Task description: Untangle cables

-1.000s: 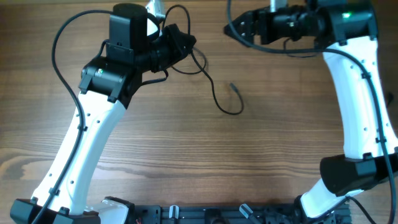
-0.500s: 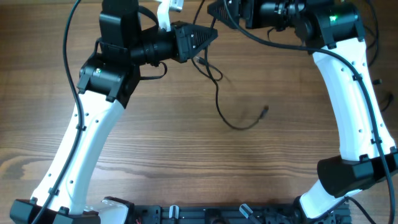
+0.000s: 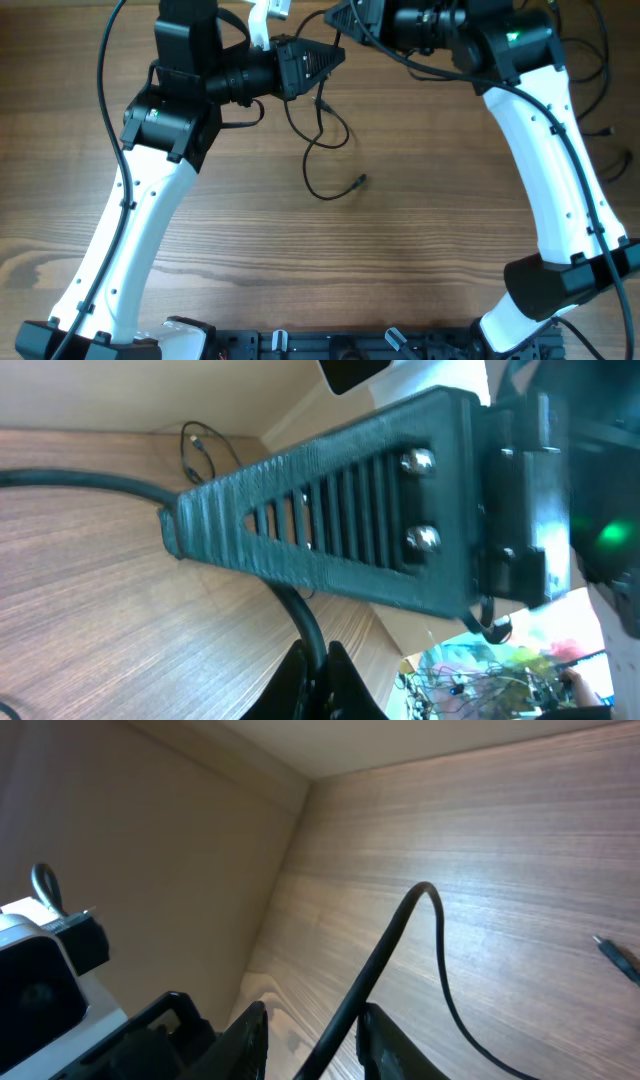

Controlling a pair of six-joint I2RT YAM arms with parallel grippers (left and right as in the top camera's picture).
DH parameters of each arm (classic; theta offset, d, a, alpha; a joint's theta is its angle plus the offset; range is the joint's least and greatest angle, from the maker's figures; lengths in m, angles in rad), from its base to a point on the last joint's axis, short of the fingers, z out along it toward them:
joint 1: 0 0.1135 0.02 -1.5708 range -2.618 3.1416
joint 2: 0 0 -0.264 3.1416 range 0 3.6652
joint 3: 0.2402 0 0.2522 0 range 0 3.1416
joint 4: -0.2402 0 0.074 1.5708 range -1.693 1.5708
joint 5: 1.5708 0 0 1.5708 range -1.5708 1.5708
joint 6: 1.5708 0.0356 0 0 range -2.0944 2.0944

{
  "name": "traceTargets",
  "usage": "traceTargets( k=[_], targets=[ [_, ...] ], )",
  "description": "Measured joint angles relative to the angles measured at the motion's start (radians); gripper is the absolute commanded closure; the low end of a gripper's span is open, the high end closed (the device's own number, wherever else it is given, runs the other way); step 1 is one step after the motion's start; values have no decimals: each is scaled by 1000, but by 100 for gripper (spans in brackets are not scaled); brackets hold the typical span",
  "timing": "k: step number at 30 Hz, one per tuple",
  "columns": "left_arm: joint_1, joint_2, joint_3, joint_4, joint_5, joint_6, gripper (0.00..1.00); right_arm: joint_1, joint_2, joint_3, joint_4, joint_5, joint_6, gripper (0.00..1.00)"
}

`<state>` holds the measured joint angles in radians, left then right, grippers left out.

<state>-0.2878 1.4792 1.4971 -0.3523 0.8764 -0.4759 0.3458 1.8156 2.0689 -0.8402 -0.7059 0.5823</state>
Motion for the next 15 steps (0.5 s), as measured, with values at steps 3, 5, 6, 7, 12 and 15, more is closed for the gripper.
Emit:
traceTargets(
  k=[3, 5, 6, 7, 12, 15],
  targets=[
    [0, 0, 0, -26, -31, 1, 96, 18, 0, 0, -21, 0, 1, 62],
    [0, 0, 0, -29, -42, 1, 96, 19, 0, 0, -21, 0, 1, 69],
    [0, 0, 0, -29, -43, 1, 96, 19, 0, 0, -22, 0, -1, 78],
    [0, 0, 0, -29, -45, 1, 96, 19, 0, 0, -23, 0, 4, 83],
    [-1, 2, 0, -41, -57, 5, 65, 26, 0, 0, -10, -13, 2, 96],
    [0, 2, 0, -32, -59, 3, 44, 19, 4, 0, -41, 60, -47, 96]
  ],
)
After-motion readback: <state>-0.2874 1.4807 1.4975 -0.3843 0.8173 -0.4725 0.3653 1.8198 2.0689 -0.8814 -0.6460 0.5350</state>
